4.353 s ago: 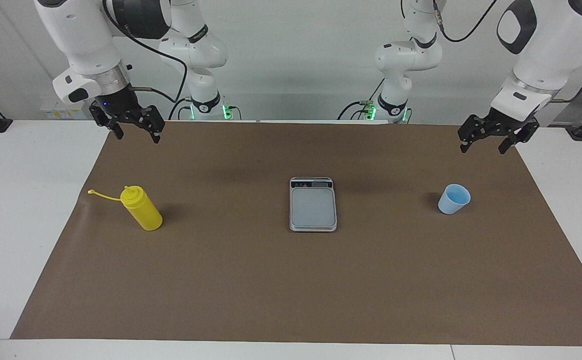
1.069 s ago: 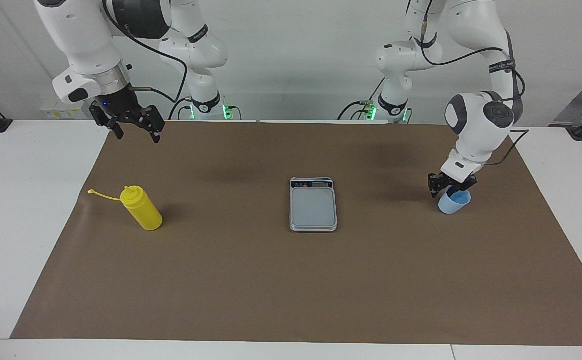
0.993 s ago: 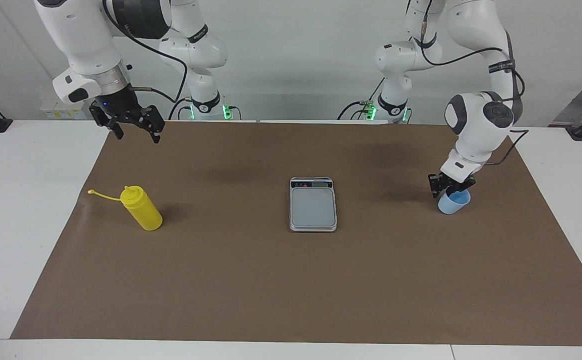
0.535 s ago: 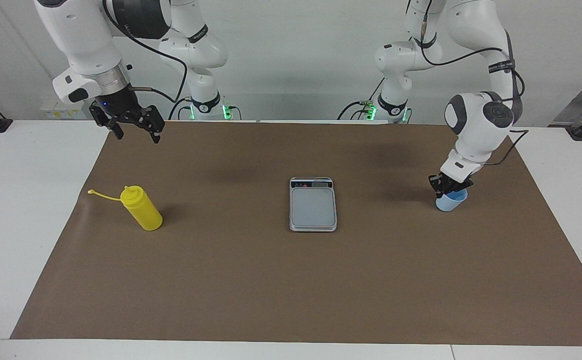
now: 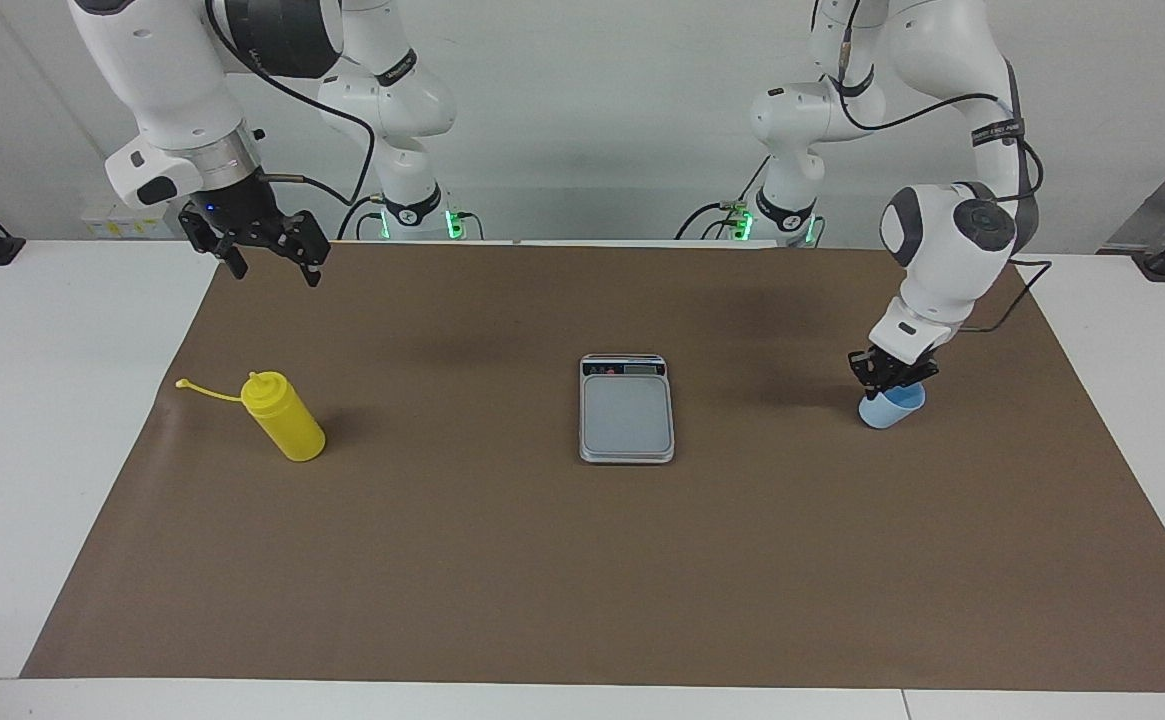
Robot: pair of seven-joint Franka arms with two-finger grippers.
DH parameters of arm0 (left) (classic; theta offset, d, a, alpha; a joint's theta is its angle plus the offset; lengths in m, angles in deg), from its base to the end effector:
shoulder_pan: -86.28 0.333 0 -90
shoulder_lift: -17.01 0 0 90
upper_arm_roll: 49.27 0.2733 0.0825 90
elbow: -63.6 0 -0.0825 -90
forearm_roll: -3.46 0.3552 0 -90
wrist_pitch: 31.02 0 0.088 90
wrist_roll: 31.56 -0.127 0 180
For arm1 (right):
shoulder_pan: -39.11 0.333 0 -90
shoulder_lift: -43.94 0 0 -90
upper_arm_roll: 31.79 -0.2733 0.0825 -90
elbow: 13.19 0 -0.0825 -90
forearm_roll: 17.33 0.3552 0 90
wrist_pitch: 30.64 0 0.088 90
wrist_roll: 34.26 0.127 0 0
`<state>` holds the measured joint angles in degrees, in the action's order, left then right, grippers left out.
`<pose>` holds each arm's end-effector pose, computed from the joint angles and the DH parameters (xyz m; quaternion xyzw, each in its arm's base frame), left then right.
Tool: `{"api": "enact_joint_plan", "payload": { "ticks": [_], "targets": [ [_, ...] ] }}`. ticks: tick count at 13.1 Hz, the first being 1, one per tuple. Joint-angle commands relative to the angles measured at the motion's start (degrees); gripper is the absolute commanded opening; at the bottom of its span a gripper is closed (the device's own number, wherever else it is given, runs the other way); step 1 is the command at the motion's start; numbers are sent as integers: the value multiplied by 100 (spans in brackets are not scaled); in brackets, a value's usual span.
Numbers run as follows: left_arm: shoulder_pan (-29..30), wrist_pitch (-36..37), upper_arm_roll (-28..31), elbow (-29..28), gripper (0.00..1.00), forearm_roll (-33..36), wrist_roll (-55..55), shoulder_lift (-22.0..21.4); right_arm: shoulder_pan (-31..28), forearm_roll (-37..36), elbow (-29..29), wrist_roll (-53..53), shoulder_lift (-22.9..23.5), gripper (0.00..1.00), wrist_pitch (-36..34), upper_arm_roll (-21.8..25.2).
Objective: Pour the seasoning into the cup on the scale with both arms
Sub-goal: 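Carry the cup with the left gripper over the scale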
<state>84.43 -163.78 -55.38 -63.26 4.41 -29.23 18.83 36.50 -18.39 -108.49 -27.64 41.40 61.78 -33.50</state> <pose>0.5119 -0.0710 0.3256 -0.9979 0.0544 -0.0360 0.0014 0.5162 -0.0101 0.5475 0.9978 -0.0652 -0.0025 0.0100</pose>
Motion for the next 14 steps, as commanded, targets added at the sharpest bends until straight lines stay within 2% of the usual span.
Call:
{"api": "enact_joint_plan", "payload": {
  "ticks": [1, 5, 9, 14],
  "targets": [
    [-455, 118, 66, 267, 4, 45, 609, 116, -73, 115, -120, -117, -115, 100, 31, -32],
    [-1255, 258, 66, 846, 3, 37, 1891, 335, -73, 115, -120, -117, -115, 100, 40, -32],
    [-1809, 810, 75, 1522, 0, 28, 2684, 529, -73, 115, -120, -117, -115, 100, 40, -32],
    [-2310, 1304, 93, 2612, 0, 54, 3457, 1344, -73, 115, -120, -117, -115, 100, 31, -32]
  ]
}}
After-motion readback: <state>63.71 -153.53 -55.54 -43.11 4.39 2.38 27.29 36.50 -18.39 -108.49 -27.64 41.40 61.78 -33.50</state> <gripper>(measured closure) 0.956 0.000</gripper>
